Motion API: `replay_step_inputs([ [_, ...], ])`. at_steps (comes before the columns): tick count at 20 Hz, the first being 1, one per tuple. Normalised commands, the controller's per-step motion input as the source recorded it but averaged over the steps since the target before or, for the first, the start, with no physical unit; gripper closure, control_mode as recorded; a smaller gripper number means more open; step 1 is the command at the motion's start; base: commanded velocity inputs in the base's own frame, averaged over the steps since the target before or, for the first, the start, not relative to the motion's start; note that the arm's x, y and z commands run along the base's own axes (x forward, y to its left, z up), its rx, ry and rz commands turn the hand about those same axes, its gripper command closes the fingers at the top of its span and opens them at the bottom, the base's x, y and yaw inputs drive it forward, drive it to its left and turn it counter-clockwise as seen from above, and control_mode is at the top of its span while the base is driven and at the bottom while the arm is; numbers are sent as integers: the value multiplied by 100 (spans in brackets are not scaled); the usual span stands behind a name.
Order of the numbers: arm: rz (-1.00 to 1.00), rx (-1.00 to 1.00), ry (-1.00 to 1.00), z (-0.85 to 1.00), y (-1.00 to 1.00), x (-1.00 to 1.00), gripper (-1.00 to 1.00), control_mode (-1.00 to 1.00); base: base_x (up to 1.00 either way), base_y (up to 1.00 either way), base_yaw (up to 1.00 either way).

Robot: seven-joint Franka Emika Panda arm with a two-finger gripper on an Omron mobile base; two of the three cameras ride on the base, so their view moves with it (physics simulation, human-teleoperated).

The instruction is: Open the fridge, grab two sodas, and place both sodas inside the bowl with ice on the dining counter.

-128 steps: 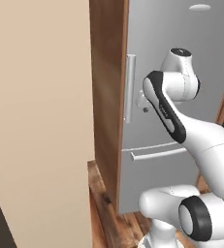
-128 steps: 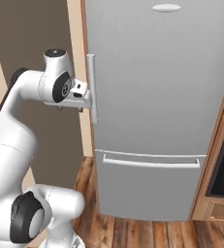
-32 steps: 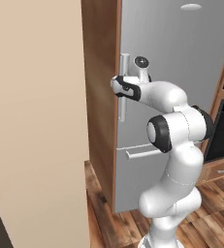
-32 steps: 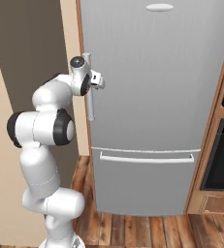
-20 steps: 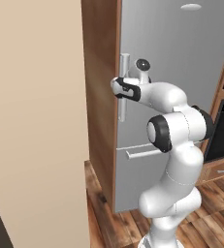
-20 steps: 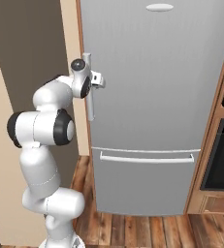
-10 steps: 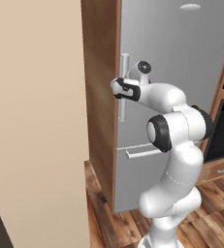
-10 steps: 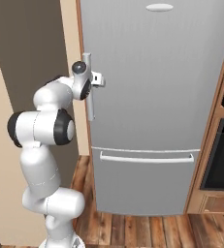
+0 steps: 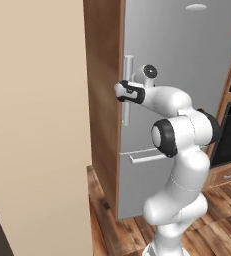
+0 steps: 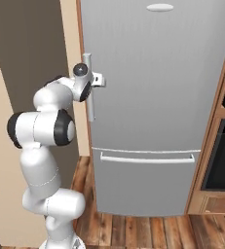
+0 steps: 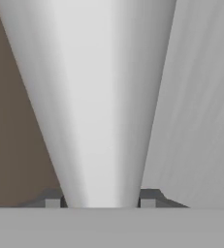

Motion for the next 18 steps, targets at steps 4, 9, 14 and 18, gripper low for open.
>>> replay_step_inputs([
  [4,-5,0,0,4,-35,-57,100,-100,0,0,0],
  [9,-9,0,1,14,-44,-78,100,-100,0,0,0],
  [14,-9,0,1,18,-49,-81,100,-100,0,0,0],
  [18,-8,0,1,15,-66,-78,100,-100,0,0,0],
])
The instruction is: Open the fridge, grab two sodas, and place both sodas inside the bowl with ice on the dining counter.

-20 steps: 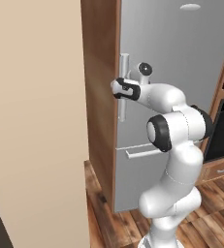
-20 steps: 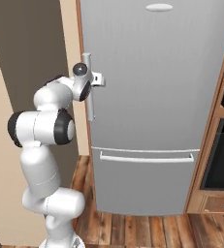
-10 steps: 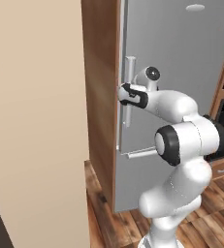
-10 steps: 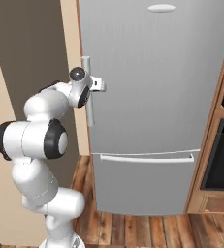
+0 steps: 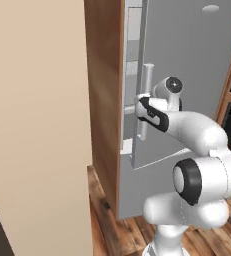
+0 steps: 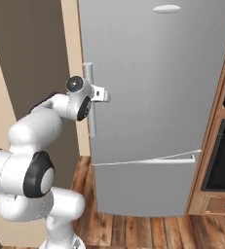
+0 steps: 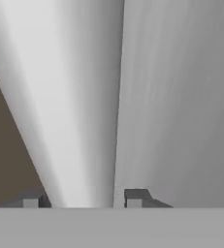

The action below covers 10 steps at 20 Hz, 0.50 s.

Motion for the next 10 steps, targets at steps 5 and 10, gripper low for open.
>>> replay_step_inputs([
  [5,-8,0,2,7,-74,-80,100,-100,0,0,0],
  [10,-8,0,4,11,-86,-73,100,-100,0,0,0],
])
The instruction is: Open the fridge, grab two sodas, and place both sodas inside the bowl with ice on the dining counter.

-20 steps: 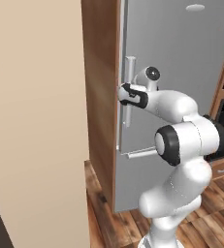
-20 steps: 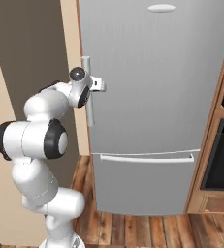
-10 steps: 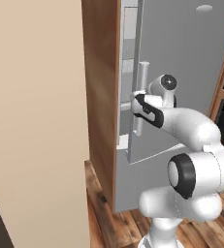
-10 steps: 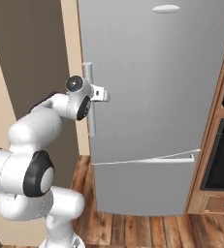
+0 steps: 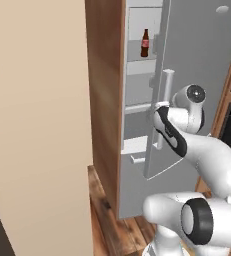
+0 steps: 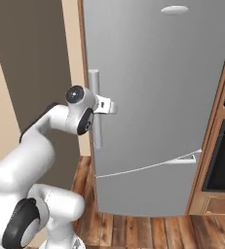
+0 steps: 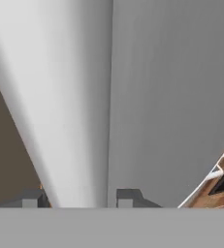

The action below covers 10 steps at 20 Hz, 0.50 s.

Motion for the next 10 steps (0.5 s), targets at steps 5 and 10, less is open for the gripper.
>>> replay_step_inputs([
  [5,-7,0,4,14,-95,-69,100,-100,0,0,0],
  [10,-7,0,3,17,-99,-66,100,-100,0,0,0],
])
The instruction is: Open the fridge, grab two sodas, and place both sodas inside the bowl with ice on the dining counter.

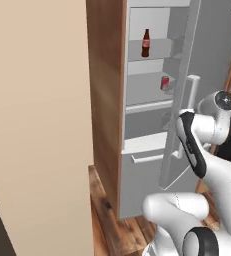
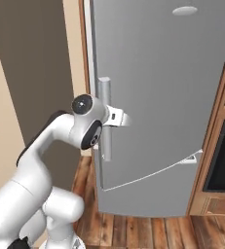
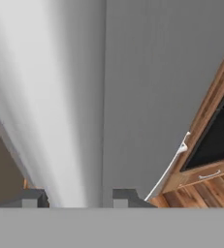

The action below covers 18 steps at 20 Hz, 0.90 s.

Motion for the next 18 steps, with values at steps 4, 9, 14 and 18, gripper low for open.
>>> replay_step_inputs([
  [4,-7,-1,4,19,-93,-59,-100,-100,0,0,0],
  [9,-8,-2,2,9,-54,-57,-100,-100,0,0,0],
  [14,-5,0,-6,12,-20,-84,-100,-100,0,0,0],
  [18,-3,-3,-3,15,4,-100,-100,-100,0,0,0],
])
